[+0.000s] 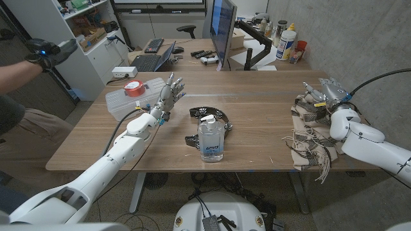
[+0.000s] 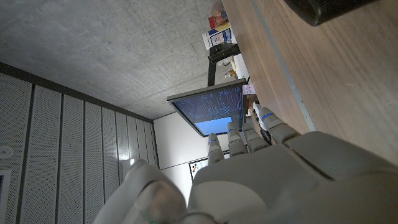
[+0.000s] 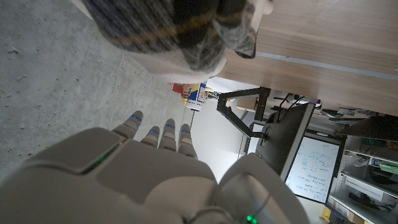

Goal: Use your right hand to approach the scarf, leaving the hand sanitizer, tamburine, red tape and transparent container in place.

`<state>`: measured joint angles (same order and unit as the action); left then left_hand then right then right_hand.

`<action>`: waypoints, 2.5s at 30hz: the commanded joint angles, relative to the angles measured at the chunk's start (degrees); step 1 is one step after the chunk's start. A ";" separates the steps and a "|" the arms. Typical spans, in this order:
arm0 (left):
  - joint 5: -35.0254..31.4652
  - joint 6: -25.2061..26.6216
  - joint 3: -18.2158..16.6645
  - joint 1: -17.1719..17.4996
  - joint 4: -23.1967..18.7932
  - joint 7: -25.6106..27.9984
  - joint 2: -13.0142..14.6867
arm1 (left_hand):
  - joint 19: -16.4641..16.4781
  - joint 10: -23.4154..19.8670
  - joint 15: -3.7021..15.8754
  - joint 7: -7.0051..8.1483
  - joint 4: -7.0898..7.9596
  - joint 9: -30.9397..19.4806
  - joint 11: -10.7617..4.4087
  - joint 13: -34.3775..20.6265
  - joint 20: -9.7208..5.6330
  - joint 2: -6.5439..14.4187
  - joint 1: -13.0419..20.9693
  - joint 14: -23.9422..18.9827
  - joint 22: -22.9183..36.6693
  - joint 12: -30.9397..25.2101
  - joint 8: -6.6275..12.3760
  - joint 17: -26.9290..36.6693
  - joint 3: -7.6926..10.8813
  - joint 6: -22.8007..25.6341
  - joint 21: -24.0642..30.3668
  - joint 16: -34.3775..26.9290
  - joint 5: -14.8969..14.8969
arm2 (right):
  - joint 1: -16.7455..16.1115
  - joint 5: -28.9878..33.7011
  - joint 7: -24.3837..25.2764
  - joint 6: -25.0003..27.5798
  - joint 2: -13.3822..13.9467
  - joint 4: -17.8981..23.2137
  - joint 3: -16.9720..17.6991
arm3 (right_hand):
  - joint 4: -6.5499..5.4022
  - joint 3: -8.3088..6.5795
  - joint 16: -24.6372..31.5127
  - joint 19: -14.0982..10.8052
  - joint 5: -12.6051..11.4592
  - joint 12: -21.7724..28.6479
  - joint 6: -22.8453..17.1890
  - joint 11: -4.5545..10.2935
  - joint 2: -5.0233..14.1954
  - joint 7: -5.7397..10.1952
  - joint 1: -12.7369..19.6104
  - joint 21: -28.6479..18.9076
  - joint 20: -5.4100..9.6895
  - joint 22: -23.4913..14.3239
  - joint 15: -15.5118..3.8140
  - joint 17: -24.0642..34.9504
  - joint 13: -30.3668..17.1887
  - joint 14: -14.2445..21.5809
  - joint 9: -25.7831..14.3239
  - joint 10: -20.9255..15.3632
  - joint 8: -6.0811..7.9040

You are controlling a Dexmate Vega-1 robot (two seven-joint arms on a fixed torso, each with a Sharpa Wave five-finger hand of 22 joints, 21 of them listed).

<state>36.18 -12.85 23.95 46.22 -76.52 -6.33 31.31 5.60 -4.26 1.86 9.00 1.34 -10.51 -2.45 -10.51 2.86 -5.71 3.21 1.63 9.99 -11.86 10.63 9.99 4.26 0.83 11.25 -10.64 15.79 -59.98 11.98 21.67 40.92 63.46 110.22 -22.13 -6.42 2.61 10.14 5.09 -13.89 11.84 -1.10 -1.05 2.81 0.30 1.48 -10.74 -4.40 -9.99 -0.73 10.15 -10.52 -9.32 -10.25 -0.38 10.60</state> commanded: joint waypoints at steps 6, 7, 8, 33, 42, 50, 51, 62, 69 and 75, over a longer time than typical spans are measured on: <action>-0.10 -0.25 0.22 -0.86 1.04 -1.25 0.04 | 0.41 -0.67 0.90 -0.10 0.03 -0.25 0.10 -0.34 -0.65 -0.14 0.37 0.03 0.20 -0.02 0.52 0.30 -0.16 0.25 0.22 -0.11 0.32 | -0.60 -0.36 0.33 2.66 0.16 0.82 -0.65 | -0.13 0.23 -0.05 0.64 -0.14 -0.03 0.23 -0.21 0.53 -0.01 -0.16 -0.08 0.09 -0.23 0.05 0.12 -0.21 -1.49 -0.32 0.48 -0.05; -0.12 -0.30 0.23 -0.92 1.16 -1.33 0.05 | 0.42 -0.66 0.92 -0.10 0.03 -0.25 0.10 -0.34 -0.66 -0.14 0.38 0.05 0.20 -0.02 0.54 0.30 -0.16 0.32 0.23 -0.11 0.32 | -0.56 -0.48 0.22 2.80 0.13 0.84 -0.69 | -0.14 0.23 -0.04 0.66 -0.14 -0.03 0.24 -0.22 0.53 -0.01 -0.17 -0.08 0.08 -0.23 0.05 0.12 -0.21 -1.49 -0.32 0.48 -0.04; -0.16 -0.40 0.23 -0.97 1.27 -1.40 0.04 | 0.44 -0.66 0.91 -0.17 0.02 -0.25 0.13 -0.34 -0.68 -0.13 0.38 0.03 0.21 -0.01 0.66 0.30 -0.18 0.61 0.23 -0.11 0.32 | -0.52 -0.48 0.18 2.99 0.12 0.87 -0.79 | -0.14 0.24 -0.03 0.66 -0.15 -0.02 0.23 -0.21 0.53 -0.04 -0.17 -0.08 0.09 -0.23 0.05 0.12 -0.21 -1.49 -0.32 0.47 -0.04; -0.19 -0.51 0.22 -0.66 0.81 -1.38 0.16 | 0.64 -0.93 0.92 -0.09 -0.08 -0.24 0.14 -0.34 -0.87 -0.07 0.45 0.01 0.21 -0.07 0.69 0.29 -0.37 0.74 0.21 -0.11 0.38 | -0.50 -0.54 0.37 2.88 0.33 0.54 -1.82 | -0.22 0.45 0.00 1.20 -0.21 -0.20 0.16 -0.42 0.64 -0.03 -0.27 -0.04 0.01 -0.23 0.26 0.13 -0.22 -2.14 -0.33 1.43 0.12; -0.38 -0.27 0.38 -0.70 0.44 -1.15 0.13 | 0.56 -0.89 0.85 -0.04 -0.11 -0.24 0.15 -0.34 -0.81 -0.04 0.47 -0.02 0.21 -0.03 0.67 0.30 -0.45 0.70 0.15 -0.11 0.40 | -1.23 -1.11 0.74 2.87 0.66 0.65 -1.29 | -0.23 0.52 0.07 1.16 -0.24 -0.18 0.17 -0.51 0.68 0.00 -0.28 -0.11 -0.06 -0.23 0.34 0.13 -0.22 -2.17 -0.33 1.58 0.14; -0.50 -0.12 0.44 -0.40 -0.20 -0.79 0.20 | 0.57 -0.92 0.79 -0.09 -0.13 -0.24 0.22 -0.34 -0.79 -0.01 0.49 -0.03 0.22 -0.02 0.68 0.30 -0.52 0.74 0.13 -0.12 0.41 | -1.55 -1.36 0.63 2.20 1.16 0.60 -1.26 | -0.24 0.55 0.11 1.12 -0.25 -0.14 0.17 -0.55 0.68 -0.01 -0.28 -0.15 -0.08 -0.23 0.32 0.13 -0.22 -2.15 -0.33 1.58 0.16; -0.54 -0.12 0.44 -0.38 -0.26 -0.70 0.20 | 0.56 -0.91 0.79 -0.08 -0.14 -0.24 0.25 -0.34 -0.77 -0.01 0.49 -0.03 0.22 -0.02 0.69 0.30 -0.53 0.76 0.12 -0.12 0.41 | -1.56 -1.41 0.68 2.47 1.04 0.65 -1.23 | -0.24 0.56 0.11 1.11 -0.25 -0.14 0.18 -0.55 0.68 -0.01 -0.28 -0.16 -0.08 -0.23 0.34 0.12 -0.22 -2.15 -0.33 1.59 0.15; -0.67 -0.44 0.36 0.31 -1.26 -0.31 0.39 | 0.55 -0.93 0.84 -0.08 -0.18 -0.24 0.17 -0.34 -0.79 0.02 0.53 0.00 0.22 -0.01 0.68 0.30 -0.60 0.75 0.10 -0.10 0.44 | -2.81 -2.24 1.02 2.30 1.72 1.23 -0.34 | -0.25 0.62 0.16 1.03 -0.27 -0.10 0.18 -0.56 0.70 -0.03 -0.28 -0.22 -0.10 -0.23 0.36 0.12 -0.22 -2.14 -0.34 1.62 0.17; -0.67 -0.90 0.16 0.70 -1.81 -0.01 0.39 | 0.56 -0.99 0.81 -0.08 -0.21 -0.24 0.16 -0.34 -0.78 0.03 0.55 0.00 0.22 -0.02 0.72 0.29 -0.65 0.87 0.08 -0.10 0.46 | -2.85 -2.14 0.86 2.16 2.18 1.56 -0.39 | -0.25 0.66 0.19 1.00 -0.29 -0.07 0.19 -0.55 0.71 -0.01 -0.29 -0.25 -0.17 -0.23 0.38 0.12 -0.22 -2.11 -0.34 1.65 0.18; -0.55 -1.15 0.10 1.13 -1.98 0.19 0.27 | 0.57 -0.92 0.83 -0.09 -0.24 -0.23 0.16 -0.34 -0.79 0.04 0.57 0.01 0.22 0.02 0.75 0.29 -0.69 0.96 0.08 -0.10 0.47 | -2.94 -2.21 0.43 1.63 2.70 1.61 -0.43 | -0.26 0.68 0.22 0.99 -0.29 -0.05 0.16 -0.64 0.73 0.01 -0.28 -0.26 -0.19 -0.23 0.41 0.12 -0.22 -2.07 -0.34 1.66 0.20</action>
<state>35.56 -13.39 24.33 46.36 -77.50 -6.56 31.58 6.10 -4.77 1.87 8.92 1.25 -10.52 -2.35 -10.51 2.36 -5.71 3.21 1.64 9.99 -11.86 11.03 9.98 3.69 1.34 11.25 -10.64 15.79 -62.57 10.07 22.47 43.24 65.38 111.51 -22.70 -6.41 3.07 10.14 5.79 -13.89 11.65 -1.12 -1.76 3.19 0.30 1.09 -10.75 -4.50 -9.99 -0.41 10.15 -10.52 -9.62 -10.25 0.95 10.63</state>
